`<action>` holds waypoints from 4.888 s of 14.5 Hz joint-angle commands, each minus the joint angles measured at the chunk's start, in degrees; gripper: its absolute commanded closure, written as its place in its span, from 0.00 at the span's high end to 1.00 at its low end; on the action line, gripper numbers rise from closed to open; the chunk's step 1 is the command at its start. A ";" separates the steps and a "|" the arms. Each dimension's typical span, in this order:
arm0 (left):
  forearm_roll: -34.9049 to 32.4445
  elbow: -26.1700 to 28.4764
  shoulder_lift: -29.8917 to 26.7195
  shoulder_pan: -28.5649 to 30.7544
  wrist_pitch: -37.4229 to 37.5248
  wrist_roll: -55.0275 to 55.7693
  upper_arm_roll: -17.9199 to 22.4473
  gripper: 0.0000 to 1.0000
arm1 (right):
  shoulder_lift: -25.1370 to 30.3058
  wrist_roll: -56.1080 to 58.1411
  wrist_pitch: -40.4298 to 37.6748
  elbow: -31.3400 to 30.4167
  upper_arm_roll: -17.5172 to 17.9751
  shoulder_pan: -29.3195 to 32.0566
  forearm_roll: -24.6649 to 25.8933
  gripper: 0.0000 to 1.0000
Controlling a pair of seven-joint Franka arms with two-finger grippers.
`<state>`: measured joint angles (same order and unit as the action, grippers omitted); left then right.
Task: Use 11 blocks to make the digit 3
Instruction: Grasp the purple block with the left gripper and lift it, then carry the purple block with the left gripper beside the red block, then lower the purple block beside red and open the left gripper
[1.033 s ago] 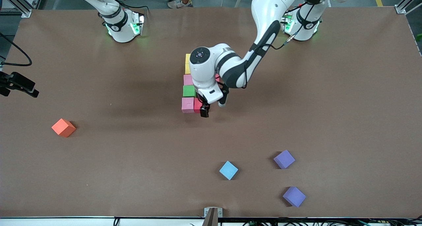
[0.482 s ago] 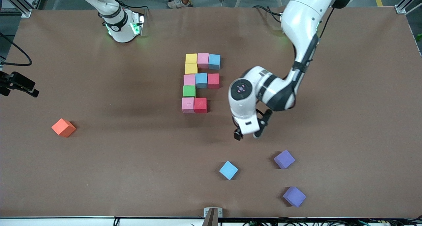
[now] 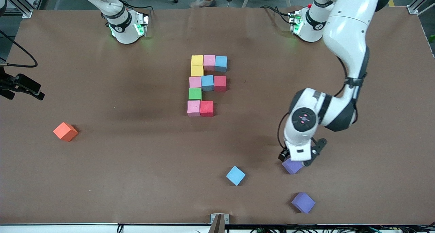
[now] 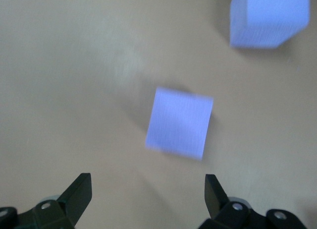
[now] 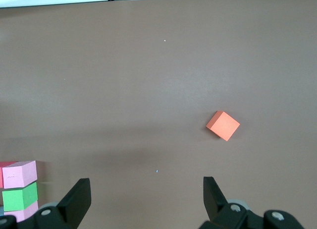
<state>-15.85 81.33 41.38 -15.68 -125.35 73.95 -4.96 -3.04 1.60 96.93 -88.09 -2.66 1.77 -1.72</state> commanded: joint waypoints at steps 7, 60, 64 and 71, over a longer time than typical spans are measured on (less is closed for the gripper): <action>0.38 1.38 4.67 2.23 -13.87 -10.21 -0.32 1.00 | 1.19 0.24 -0.25 0.29 0.20 0.34 0.58 1.00; 7.41 -3.02 7.92 -30.99 3.36 74.15 -0.75 0.16 | 0.14 0.24 -0.34 0.20 -0.06 0.87 0.75 1.00; 6.80 -3.02 7.84 -30.90 3.36 73.97 -0.58 0.64 | 0.14 0.33 -0.34 0.12 0.02 0.96 0.75 1.00; 6.62 -3.28 1.44 -30.73 9.32 72.84 -0.75 1.00 | -0.04 0.42 -0.34 0.12 -0.06 0.96 0.66 1.00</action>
<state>-9.24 77.49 47.43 -46.13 -119.63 147.62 -6.07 -3.41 1.60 96.66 -87.62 -3.18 2.09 -1.51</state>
